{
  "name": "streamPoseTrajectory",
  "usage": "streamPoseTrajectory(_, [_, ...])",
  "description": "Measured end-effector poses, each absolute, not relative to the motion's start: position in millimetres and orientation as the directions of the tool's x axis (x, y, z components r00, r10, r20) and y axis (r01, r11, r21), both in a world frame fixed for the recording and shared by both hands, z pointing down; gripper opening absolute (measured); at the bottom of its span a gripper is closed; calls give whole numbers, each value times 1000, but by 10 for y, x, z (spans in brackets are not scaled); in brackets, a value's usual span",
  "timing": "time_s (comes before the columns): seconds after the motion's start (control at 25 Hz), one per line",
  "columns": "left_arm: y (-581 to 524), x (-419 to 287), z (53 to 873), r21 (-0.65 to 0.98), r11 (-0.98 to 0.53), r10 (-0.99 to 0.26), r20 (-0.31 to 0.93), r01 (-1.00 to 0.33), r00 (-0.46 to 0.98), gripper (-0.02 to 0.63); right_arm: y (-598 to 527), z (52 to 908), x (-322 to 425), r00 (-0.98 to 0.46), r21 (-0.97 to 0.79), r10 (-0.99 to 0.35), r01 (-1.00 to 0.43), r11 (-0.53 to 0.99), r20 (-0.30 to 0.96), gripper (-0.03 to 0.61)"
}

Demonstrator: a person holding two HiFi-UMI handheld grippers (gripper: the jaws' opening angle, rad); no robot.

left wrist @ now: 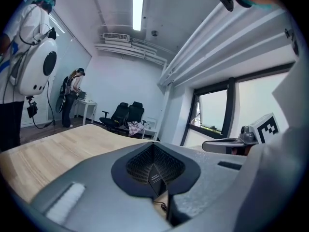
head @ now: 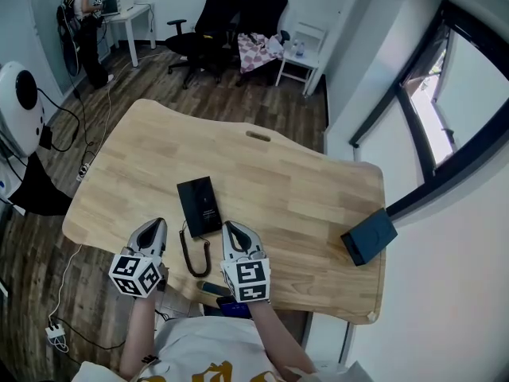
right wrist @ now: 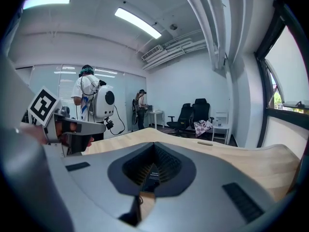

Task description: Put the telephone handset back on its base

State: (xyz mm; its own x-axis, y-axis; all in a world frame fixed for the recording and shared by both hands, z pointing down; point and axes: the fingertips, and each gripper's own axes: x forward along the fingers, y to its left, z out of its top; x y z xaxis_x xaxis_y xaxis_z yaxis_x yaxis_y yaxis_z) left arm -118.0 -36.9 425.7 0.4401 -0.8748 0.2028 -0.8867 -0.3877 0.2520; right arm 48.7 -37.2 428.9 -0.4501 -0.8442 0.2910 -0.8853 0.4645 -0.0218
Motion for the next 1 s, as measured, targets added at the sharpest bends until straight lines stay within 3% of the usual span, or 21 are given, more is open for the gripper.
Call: streamPoseTrajectory(1.0, [-547,-1266,4407,273,-376,-868,229,-885,440,3,-517,4384,361,-464,-31,-833,-878,478,301,6])
